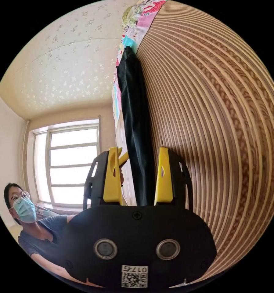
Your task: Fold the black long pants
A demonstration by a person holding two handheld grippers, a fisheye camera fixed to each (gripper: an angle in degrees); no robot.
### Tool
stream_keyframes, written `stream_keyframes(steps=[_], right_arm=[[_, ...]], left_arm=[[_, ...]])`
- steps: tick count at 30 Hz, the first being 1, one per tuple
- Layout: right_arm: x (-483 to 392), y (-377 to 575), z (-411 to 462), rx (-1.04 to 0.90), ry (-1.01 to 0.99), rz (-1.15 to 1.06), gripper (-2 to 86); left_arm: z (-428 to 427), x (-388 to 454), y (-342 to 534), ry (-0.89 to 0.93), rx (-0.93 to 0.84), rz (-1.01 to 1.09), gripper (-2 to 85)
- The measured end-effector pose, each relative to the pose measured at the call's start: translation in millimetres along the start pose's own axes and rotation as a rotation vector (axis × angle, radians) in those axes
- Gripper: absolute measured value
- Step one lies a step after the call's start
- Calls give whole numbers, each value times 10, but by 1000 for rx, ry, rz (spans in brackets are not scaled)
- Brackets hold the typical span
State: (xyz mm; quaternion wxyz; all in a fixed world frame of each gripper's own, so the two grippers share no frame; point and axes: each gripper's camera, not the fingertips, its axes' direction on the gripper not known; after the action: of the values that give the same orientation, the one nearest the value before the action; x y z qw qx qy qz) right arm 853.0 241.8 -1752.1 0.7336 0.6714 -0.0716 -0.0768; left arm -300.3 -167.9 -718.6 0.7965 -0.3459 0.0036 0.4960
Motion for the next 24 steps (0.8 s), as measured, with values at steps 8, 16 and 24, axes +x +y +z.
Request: stream_keyframes(steps=[8, 16, 24], right_arm=[[82, -285, 267, -66, -19, 68, 48], [-910, 337, -419, -15, -290, -212, 28], [-2651, 1759, -1191, -114, -319, -554, 23]], left_arm=[[90, -146, -56, 81, -88, -41, 33], [-767, 947, 757, 405, -34, 330, 15], [-1882, 2679, 2400, 380, 31, 611, 27]])
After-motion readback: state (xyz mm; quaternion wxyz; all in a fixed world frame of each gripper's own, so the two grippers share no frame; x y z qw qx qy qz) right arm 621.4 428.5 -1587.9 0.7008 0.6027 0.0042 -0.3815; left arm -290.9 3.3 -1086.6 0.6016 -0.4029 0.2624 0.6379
